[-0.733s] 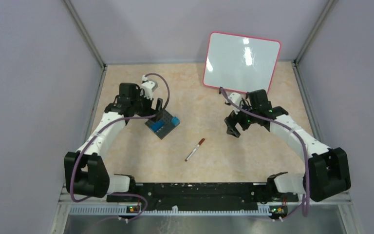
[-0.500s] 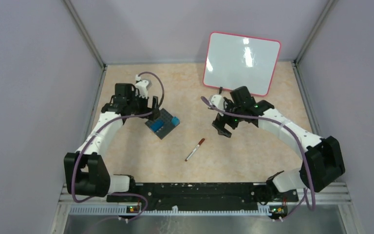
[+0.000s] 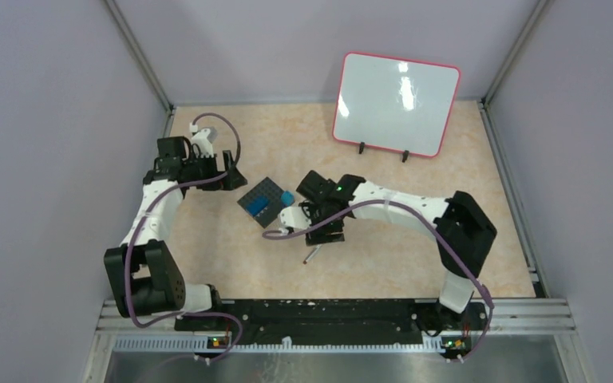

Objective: Write a sentence on the whiteboard
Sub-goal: Pick up the whiteboard marker from the center of the board, then pass from the right arm to the left

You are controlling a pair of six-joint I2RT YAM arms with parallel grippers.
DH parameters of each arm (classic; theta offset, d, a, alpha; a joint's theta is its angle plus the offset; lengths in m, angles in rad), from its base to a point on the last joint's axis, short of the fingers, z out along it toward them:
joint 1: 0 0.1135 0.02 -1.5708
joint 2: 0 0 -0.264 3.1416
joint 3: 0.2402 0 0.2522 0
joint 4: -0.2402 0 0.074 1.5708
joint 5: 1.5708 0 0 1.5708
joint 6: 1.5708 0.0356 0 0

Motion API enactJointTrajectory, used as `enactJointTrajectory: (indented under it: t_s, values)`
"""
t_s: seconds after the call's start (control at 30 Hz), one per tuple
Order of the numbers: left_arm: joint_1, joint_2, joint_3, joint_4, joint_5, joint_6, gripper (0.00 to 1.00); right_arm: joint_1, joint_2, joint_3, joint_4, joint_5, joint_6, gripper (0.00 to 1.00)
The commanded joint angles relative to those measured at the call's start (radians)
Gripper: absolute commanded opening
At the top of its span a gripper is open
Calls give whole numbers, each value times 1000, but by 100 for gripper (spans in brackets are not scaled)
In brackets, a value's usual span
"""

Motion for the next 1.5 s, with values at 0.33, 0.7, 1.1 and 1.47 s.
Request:
enactJointTrajectory:
  t_s: [0.33,0.7,1.1,1.47]
  values:
    - [15,30,41,-9,84,0,99,163,206,129,-78,140,-149,53]
    - [23,42,40,-10,98,5,99,186,294,126,-51,133,-187,47]
    - [23,49,45,-15,117,11,99,170,207,0,84,127,-118,0]
    - [23,-4,87,7,162,26,99,-181,-71,138,164,-354,281,0]
